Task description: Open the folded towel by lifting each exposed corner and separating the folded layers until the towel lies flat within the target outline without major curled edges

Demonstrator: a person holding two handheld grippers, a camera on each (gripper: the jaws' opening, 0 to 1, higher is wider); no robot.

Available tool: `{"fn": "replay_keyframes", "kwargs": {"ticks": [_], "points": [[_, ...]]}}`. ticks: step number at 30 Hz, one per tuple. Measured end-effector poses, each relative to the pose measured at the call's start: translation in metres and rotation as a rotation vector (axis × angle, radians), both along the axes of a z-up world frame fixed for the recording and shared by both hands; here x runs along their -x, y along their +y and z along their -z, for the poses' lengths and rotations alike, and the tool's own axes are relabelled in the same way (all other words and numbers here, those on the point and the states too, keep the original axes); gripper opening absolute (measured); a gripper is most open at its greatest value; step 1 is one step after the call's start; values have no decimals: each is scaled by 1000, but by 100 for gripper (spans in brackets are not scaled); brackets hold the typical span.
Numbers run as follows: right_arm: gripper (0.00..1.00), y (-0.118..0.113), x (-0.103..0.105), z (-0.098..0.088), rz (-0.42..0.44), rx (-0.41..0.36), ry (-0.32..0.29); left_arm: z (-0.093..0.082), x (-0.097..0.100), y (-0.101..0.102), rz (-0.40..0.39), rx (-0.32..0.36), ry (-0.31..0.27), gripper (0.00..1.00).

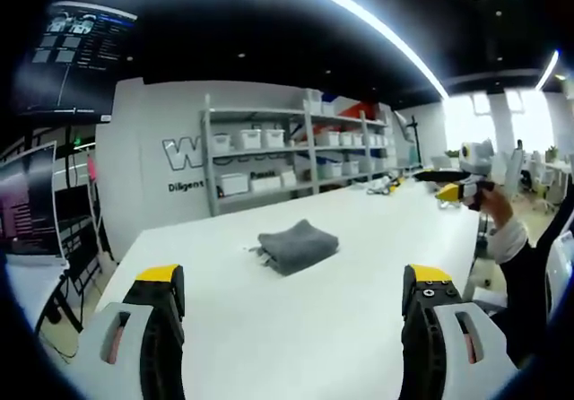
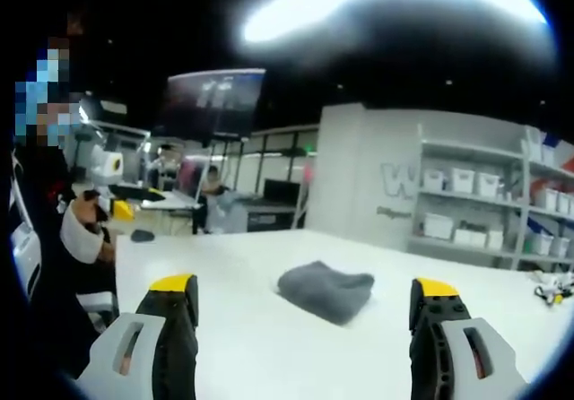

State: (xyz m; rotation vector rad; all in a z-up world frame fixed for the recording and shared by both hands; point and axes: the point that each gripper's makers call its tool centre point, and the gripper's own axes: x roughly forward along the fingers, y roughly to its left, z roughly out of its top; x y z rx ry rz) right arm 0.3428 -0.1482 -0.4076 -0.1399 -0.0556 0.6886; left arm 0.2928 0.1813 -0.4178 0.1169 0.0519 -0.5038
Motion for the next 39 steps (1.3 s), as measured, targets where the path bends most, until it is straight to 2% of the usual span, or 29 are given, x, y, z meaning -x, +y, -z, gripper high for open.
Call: {"fn": "replay_keyframes", "kwargs": {"ticks": [14,32,39], "points": [[100,8,-17,-1,-6,10,6,3,1,0,11,17,7,100],[99,19,-35,-3,-28,15,11,8,-3,-1,5,-9,19,100],[99,16,-38,-4,-24,14,14,9,-4,-6,37,3,31,100]]}}
